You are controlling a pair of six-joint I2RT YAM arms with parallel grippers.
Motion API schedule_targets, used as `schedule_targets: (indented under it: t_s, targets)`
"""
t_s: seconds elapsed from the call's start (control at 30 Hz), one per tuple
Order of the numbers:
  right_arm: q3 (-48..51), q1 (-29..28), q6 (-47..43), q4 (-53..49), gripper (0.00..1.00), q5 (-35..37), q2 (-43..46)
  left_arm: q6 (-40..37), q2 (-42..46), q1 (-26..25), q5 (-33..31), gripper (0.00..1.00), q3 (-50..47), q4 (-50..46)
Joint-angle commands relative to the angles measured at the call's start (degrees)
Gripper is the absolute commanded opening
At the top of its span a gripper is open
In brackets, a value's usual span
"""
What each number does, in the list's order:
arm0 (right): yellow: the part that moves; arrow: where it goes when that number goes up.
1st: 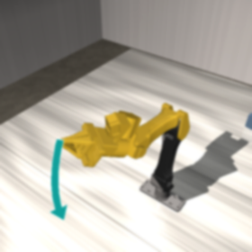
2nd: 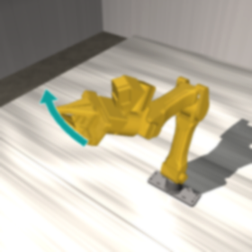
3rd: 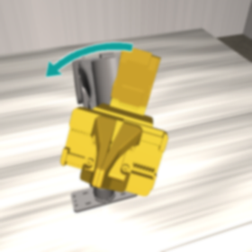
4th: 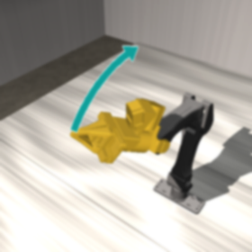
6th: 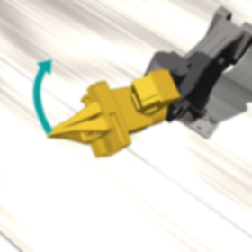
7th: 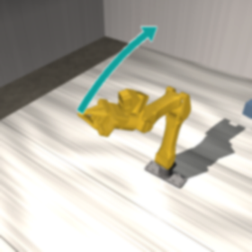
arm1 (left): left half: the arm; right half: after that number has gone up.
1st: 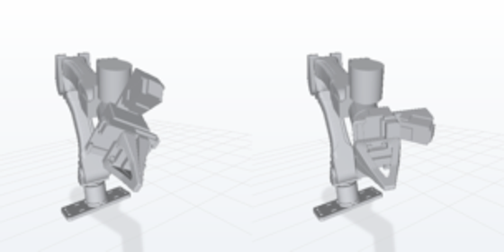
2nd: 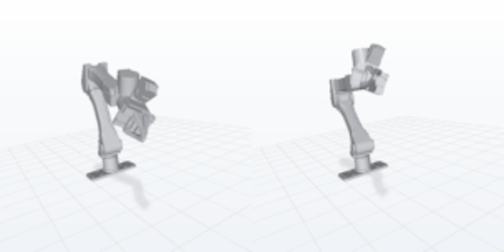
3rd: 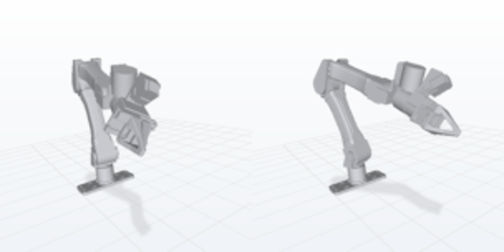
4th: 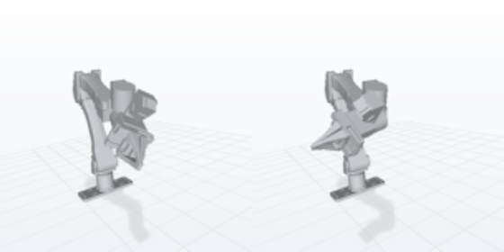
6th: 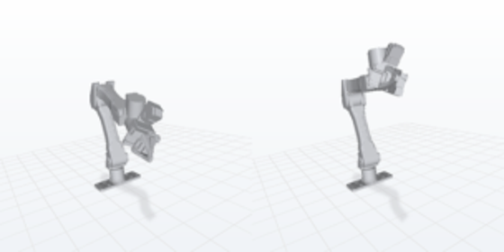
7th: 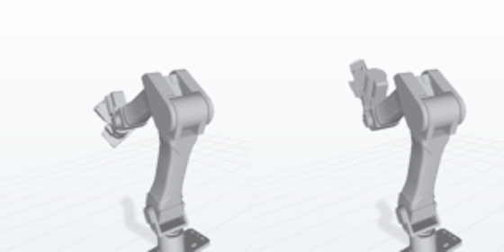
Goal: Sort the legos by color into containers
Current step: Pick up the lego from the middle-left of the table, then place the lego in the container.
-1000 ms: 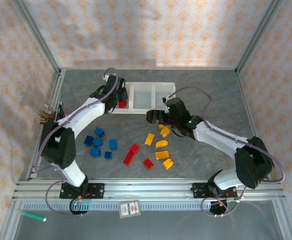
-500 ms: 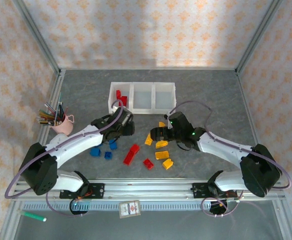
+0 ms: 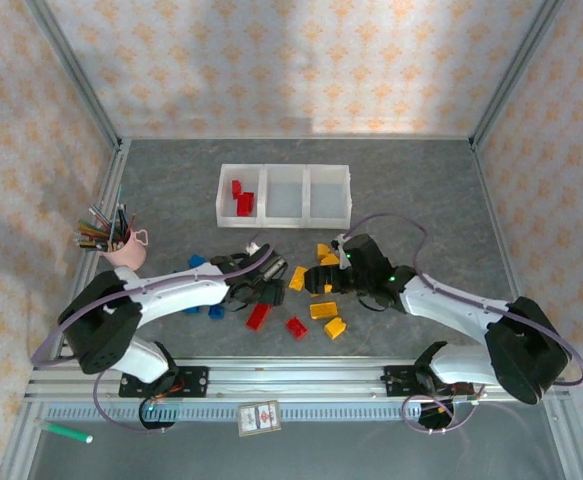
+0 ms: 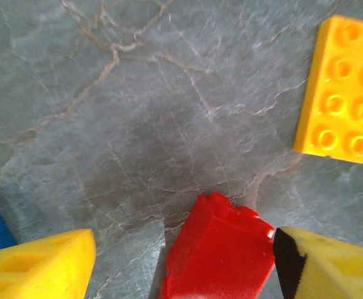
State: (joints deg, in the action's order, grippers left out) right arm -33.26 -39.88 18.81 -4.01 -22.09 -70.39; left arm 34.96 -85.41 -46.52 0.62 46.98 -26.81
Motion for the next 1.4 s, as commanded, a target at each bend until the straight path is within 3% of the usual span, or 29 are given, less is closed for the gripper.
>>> schedule_targets:
  t_s: [0.0,0.5,0.83,1.1,1.23,1.37]
  targets:
    - [1.03,-0.31,0.9,1.54,1.0,1.59,1.66,-2.4,-2.68,-0.25,0.27,0.78,1.3,1.22]
    - [1.01,-0.31,0.98,1.9,1.0,2.79,1.49,-3.0,-5.66,-0.35,0.46,0.67,1.26,4.95]
    - [0.25,-0.36,0.82,1.48,1.0,2.84,1.65,-1.72,-5.04,-0.39,0.04,0.44,1.04,6.33]
    - [-2.85,-0.37,0.29,1.2,1.0,1.87,1.51,0.52,-0.54,-0.11,-5.12,0.36,2.22,2.85]
    - [-5.6,-0.37,0.39,2.69,1.0,0.88,0.42,0.57,3.41,2.22,-8.43,0.34,3.69,1.17]
    - [-8.99,-0.28,1.78,5.24,1.0,2.15,-2.44,-0.73,6.41,8.64,-12.14,0.31,7.09,0.51]
